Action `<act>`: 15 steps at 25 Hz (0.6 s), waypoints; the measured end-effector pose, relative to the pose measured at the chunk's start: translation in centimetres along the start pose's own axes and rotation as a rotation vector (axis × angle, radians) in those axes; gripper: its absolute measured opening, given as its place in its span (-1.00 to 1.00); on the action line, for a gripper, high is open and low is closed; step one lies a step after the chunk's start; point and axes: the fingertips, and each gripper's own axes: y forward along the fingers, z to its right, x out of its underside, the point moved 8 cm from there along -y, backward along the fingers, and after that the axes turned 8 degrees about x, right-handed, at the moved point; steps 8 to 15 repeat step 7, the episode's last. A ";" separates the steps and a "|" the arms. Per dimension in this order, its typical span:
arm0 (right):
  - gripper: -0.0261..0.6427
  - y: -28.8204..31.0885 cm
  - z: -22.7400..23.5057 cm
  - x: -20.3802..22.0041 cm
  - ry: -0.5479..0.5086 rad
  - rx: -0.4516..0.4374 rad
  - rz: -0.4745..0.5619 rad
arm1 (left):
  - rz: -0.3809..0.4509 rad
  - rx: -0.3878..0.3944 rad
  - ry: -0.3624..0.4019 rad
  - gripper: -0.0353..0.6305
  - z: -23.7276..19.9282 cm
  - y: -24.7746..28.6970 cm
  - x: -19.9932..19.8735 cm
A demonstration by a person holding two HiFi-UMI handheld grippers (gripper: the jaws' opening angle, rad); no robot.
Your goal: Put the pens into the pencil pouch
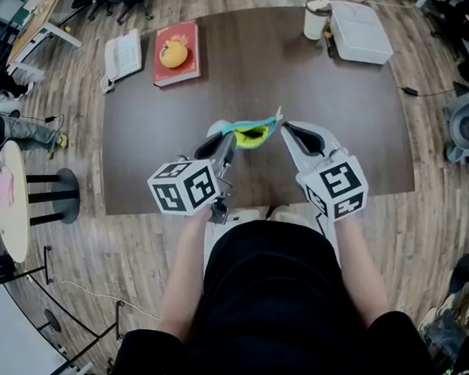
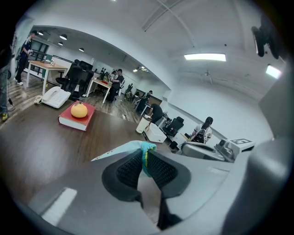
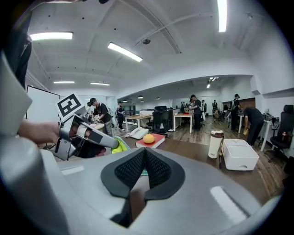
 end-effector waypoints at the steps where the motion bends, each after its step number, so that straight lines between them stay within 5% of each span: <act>1: -0.90 0.0 -0.1 0.0 0.001 0.002 -0.002 | 0.000 0.001 0.000 -0.80 0.0 -0.1 0.0; 15: -0.90 -0.3 -0.2 0.3 0.006 0.006 -0.009 | -0.003 0.005 0.000 -0.80 0.2 -0.2 0.4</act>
